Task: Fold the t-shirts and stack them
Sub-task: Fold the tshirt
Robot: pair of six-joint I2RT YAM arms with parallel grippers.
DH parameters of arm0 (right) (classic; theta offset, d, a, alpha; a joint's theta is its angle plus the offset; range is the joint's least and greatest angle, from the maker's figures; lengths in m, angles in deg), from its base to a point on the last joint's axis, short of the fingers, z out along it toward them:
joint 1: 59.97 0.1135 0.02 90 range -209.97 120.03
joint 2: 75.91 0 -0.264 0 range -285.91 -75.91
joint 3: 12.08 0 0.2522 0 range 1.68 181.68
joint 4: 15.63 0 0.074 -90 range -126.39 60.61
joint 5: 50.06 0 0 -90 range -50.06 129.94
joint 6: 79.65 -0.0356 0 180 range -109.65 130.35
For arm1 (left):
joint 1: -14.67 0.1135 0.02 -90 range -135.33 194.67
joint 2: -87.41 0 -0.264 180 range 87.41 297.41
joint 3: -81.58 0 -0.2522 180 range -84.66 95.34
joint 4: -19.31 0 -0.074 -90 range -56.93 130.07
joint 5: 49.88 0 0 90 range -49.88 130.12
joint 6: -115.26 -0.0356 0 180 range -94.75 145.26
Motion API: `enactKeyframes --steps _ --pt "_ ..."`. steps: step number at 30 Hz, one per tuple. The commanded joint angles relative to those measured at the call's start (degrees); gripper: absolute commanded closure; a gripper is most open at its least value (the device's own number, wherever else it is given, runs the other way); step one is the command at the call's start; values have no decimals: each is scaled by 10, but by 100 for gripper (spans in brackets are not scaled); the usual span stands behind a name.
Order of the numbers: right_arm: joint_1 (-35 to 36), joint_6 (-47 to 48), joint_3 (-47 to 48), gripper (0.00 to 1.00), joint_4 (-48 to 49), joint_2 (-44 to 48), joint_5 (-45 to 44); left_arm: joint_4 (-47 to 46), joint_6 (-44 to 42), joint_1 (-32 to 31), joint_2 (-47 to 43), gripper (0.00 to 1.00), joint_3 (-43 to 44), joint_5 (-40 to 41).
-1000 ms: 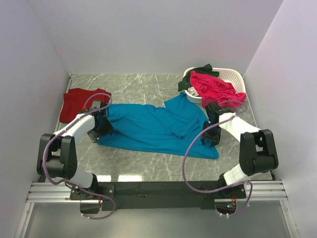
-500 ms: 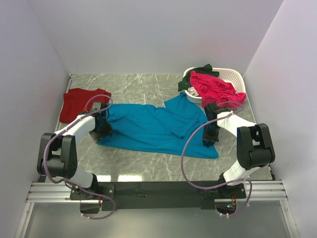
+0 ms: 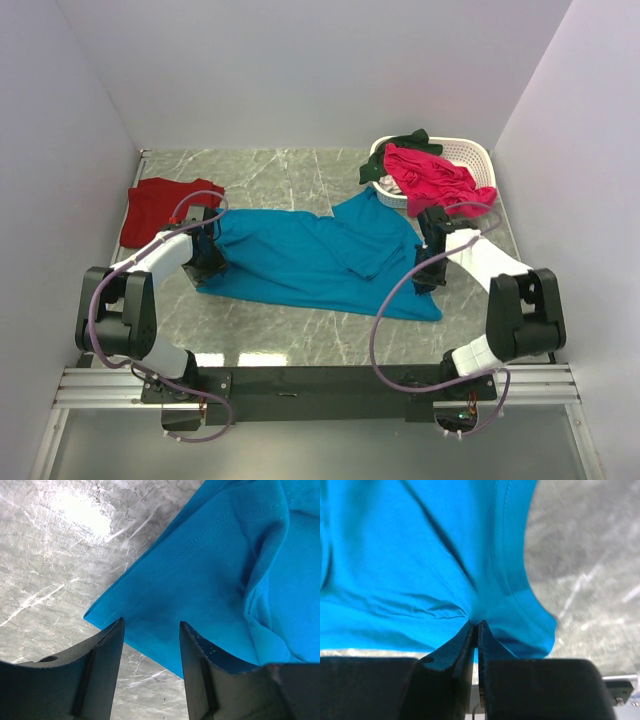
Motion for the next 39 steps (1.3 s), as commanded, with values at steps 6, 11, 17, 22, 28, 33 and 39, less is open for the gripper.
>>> enactKeyframes --steps 6,11,17,22,28,33,39 --pt "-3 12 -7 86 -64 53 -10 -5 -7 2 3 49 6 -6" --pt "-3 8 -20 79 -56 55 8 -5 -11 2 -3 51 2 -7" --pt "-3 11 -29 70 -45 50 12 -9 -8 2 -7 52 -5 -16" --pt "-2 15 -29 86 -43 51 20 -5 -8 2 -15 52 -7 -13" --pt "-1 22 -39 99 -44 56 25 -1 -9 3 -24 53 -14 -6" --pt "-2 19 -31 89 -47 49 17 -5 -6 3 -26 54 -17 -13" --pt "-2 20 -18 68 -36 21 19 -3 -9 4 -24 54 -12 -13"
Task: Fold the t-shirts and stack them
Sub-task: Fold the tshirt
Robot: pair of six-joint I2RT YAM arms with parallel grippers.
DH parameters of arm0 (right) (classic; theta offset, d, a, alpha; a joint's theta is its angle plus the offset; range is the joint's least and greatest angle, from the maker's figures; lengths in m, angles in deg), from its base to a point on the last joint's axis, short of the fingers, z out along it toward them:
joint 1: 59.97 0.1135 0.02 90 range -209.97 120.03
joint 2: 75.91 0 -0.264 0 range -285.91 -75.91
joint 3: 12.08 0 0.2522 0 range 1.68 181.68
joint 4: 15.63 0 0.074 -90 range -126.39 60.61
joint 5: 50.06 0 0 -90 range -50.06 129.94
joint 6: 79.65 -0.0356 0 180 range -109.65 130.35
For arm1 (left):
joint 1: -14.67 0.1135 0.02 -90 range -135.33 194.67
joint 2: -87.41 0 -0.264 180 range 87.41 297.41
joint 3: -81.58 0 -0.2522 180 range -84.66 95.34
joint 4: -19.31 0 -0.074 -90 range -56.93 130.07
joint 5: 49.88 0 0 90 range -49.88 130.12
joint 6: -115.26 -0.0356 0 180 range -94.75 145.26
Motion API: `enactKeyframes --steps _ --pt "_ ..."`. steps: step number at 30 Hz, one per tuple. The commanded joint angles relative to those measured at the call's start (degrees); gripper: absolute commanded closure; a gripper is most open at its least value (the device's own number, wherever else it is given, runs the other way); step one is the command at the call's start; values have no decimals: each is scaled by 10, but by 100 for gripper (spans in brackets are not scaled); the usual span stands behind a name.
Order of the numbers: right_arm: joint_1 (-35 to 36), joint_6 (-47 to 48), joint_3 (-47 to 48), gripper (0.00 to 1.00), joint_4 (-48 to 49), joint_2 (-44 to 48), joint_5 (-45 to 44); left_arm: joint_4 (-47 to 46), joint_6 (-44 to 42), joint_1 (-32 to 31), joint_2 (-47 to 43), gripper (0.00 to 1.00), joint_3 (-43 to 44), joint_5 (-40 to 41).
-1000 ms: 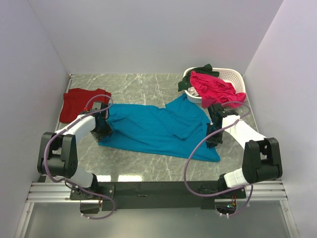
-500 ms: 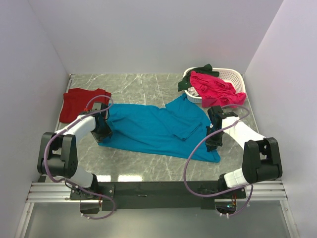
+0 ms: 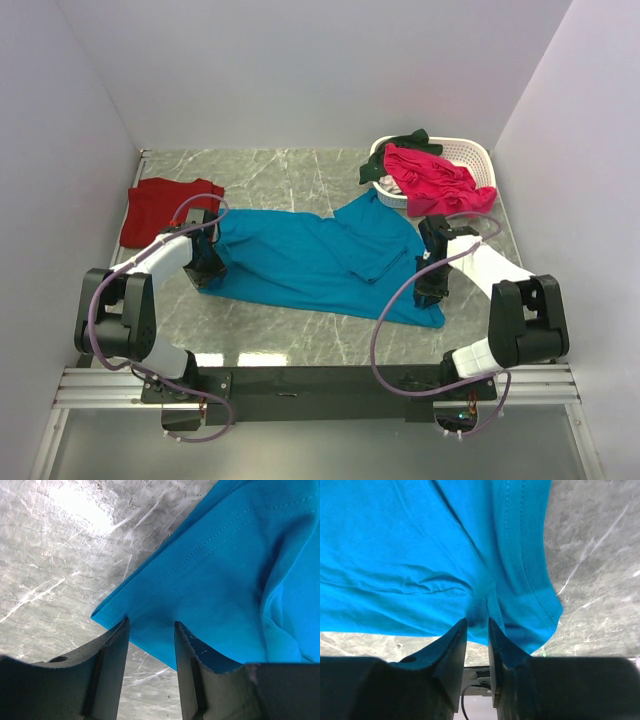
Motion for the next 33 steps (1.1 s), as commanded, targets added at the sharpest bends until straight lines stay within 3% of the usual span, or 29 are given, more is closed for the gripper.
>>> enactKeyframes --steps 1,8,11,12,14,23,33 --pt "-3 3 17 68 11 -20 -1 -3 -5 3 -19 54 2 -5" --pt "-1 4 22 69 21 -46 2 -3 -3 6 -20 54 1 -6" --pt "-2 5 22 83 20 -48 4 -3 -3 8 -22 54 1 -8" --pt "-2 7 26 92 14 -47 5 -3 -3 9 -22 54 0 -8" --pt "-2 9 30 99 4 -39 3 -3 -4 12 -22 54 1 -8" --pt "32 -4 48 100 -76 26 28 -15 -12 45 -12 54 -4 -15" --pt "138 -31 62 100 -158 34 19 -26 -17 63 -2 54 -4 -28"
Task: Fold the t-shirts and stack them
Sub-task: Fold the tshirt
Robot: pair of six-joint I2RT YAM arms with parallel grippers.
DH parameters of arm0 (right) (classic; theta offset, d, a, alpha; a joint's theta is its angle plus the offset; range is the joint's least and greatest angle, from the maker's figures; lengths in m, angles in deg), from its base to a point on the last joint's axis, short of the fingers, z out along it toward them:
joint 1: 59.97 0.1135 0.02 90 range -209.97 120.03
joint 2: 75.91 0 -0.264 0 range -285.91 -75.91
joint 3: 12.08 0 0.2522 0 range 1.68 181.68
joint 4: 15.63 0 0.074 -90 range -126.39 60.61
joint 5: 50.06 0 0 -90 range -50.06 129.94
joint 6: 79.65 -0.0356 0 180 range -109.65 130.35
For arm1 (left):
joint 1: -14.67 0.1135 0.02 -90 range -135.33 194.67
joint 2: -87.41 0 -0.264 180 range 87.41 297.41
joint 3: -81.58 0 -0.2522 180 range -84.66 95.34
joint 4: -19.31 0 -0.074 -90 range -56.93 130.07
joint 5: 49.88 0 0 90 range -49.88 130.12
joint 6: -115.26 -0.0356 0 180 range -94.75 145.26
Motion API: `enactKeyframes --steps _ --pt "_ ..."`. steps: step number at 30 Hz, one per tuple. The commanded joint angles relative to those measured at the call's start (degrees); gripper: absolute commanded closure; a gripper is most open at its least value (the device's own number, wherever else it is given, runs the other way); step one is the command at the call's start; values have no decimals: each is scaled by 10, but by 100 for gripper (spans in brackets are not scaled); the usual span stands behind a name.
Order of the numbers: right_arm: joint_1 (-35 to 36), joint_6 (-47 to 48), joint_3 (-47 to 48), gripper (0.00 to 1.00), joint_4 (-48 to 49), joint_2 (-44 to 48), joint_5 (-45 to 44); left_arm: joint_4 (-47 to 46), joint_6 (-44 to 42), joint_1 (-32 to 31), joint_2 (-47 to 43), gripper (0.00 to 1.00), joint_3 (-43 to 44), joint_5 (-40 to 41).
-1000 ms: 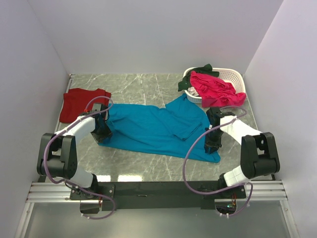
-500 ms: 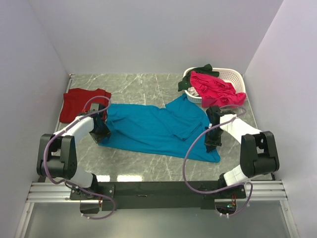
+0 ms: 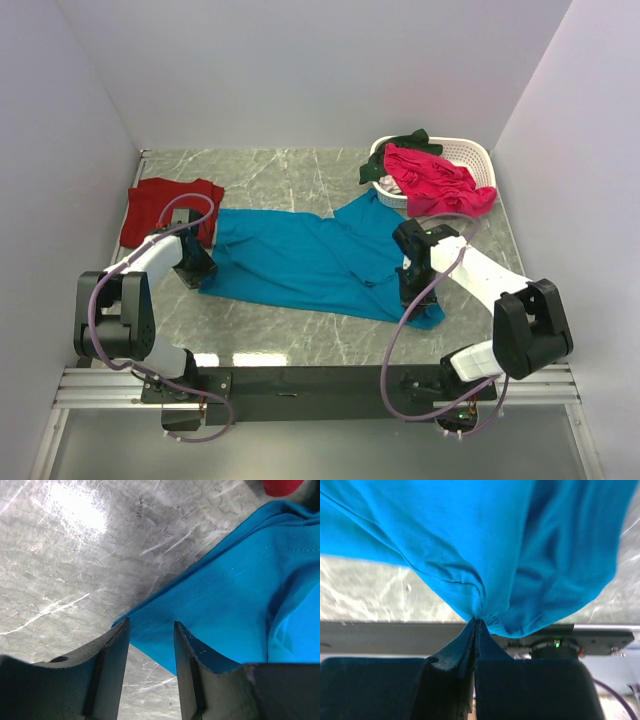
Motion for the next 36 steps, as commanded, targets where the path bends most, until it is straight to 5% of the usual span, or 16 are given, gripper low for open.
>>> enactKeyframes --steps 1,18,32,36 --pt "21 -15 29 100 -65 16 -13 -12 -10 4 1 54 3 -8" --pt "21 -48 52 100 -97 -32 -78 -76 46 -3 12 65 28 -73" --pt "20 -56 47 100 -82 -69 -102 -42 43 -12 25 70 -21 -22" --pt "20 -54 45 100 -75 -76 -98 -48 42 -12 -5 79 -34 -13"
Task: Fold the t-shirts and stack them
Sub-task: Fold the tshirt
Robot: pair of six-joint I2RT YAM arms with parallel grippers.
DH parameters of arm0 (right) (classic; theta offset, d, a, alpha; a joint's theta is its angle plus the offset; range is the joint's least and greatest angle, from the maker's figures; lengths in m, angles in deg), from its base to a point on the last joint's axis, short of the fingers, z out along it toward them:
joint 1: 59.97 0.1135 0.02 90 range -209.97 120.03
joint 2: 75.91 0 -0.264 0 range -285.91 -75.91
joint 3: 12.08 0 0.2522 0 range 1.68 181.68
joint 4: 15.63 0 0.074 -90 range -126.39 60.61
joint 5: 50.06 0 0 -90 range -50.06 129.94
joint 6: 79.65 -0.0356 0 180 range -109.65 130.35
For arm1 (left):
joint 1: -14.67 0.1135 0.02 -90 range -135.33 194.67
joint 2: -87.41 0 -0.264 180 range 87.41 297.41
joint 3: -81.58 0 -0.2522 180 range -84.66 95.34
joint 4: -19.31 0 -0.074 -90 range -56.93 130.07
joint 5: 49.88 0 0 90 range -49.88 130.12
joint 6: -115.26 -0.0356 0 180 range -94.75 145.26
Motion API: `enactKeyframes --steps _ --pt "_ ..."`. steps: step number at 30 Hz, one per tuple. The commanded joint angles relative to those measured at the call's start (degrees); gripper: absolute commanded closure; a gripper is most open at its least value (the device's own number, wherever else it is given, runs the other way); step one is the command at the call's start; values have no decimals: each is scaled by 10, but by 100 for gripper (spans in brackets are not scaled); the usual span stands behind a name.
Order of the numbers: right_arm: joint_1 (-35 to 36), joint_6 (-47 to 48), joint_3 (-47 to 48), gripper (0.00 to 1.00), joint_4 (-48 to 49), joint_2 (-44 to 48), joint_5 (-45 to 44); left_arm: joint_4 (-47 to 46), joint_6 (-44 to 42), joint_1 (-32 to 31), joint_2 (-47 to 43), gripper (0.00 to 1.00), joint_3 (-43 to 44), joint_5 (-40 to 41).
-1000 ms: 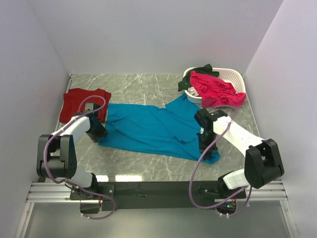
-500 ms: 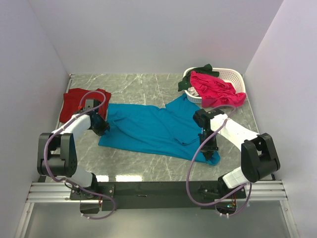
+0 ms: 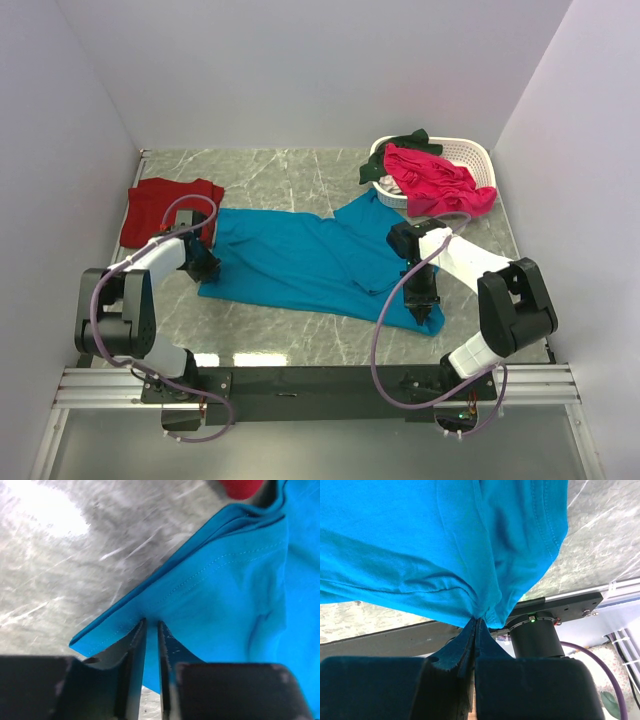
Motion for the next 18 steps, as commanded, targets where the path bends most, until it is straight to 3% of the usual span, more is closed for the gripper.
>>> enactKeyframes --steps 1,3,7,14,18 --pt "1 -4 14 100 3 -1 -8 14 -4 -2 -22 81 -18 27" --pt "1 -2 11 100 7 -2 -7 17 -13 -2 -20 85 -16 28" --pt "2 0 7 100 10 -1 -3 34 -20 -2 -24 83 0 49" --pt "2 1 5 100 16 0 4 54 -23 -2 -68 47 32 114" --pt "2 4 5 100 16 -1 4 58 -28 1 -49 46 50 131"
